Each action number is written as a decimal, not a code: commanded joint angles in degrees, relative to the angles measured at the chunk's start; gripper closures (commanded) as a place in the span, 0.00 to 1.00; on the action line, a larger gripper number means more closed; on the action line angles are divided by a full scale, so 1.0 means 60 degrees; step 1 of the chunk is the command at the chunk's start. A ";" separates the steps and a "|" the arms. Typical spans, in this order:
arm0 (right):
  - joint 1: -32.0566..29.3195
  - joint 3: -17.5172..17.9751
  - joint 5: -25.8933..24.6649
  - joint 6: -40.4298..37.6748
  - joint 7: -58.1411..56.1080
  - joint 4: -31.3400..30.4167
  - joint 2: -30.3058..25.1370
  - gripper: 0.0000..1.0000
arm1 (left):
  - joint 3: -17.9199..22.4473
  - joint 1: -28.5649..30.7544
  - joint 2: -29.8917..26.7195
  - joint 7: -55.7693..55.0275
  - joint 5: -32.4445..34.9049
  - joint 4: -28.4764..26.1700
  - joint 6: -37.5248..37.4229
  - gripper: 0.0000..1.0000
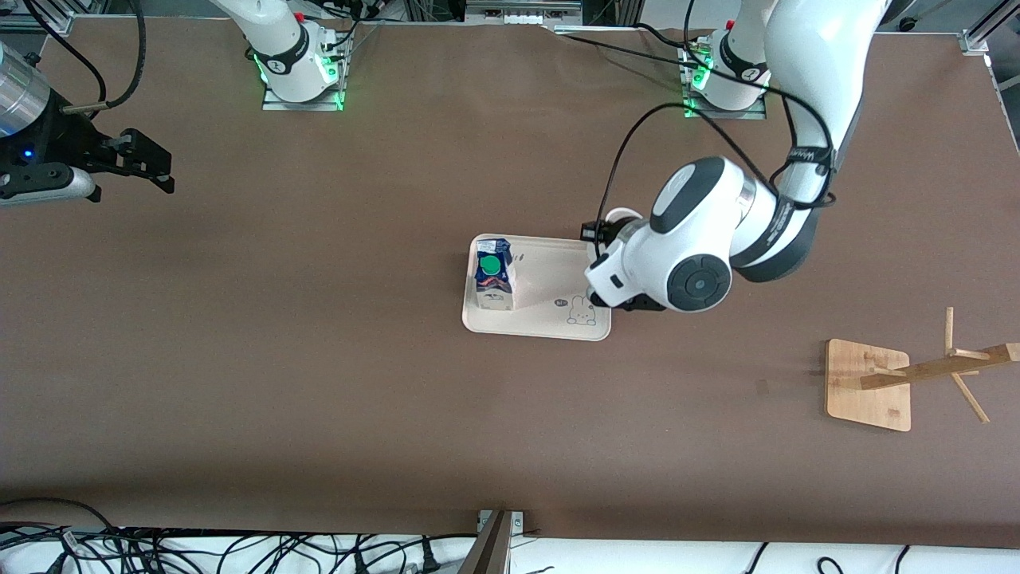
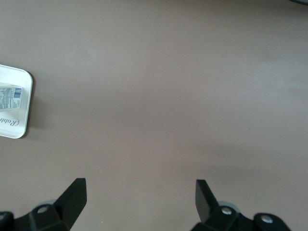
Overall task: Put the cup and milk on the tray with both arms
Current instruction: 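Carry the mug with the left gripper over the tray beside the carton, then lower the mug onto the tray and open the left gripper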
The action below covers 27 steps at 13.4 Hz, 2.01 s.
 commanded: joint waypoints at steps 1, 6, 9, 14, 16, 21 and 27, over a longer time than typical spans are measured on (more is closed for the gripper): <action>-0.0056 0.0075 -0.0062 -0.0070 0.0116 0.0191 0.0078 0.00 | 0.0117 -0.0415 0.0700 -0.0202 0.0491 0.0499 0.0295 1.00; -0.0056 0.0075 -0.0062 -0.0070 0.0116 0.0191 0.0078 0.00 | 0.0176 -0.1043 0.1447 -0.1096 0.0565 0.0440 0.1305 1.00; -0.0056 0.0075 -0.0062 -0.0070 0.0116 0.0191 0.0078 0.00 | 0.0294 -0.1220 0.1683 -0.1125 0.1107 0.0440 0.1335 1.00; -0.0056 0.0075 -0.0062 -0.0070 0.0116 0.0191 0.0078 0.00 | 0.0294 -0.1206 0.1815 -0.1242 0.1108 0.0439 0.1350 0.00; -0.0056 0.0060 -0.0062 -0.0070 0.0116 0.0191 0.0078 0.00 | 0.0294 -0.1177 0.1785 -0.1242 0.1093 0.0440 0.1350 0.00; -0.0056 0.0075 -0.0062 -0.0070 0.0116 0.0191 0.0078 0.00 | 0.0294 -0.1016 0.1246 -0.1301 0.1122 0.0542 0.1160 0.00; -0.0056 0.0060 -0.0062 -0.0070 0.0116 0.0191 0.0078 0.00 | 0.0396 -0.0313 -0.1067 -0.0865 0.2580 0.0615 -0.0829 0.00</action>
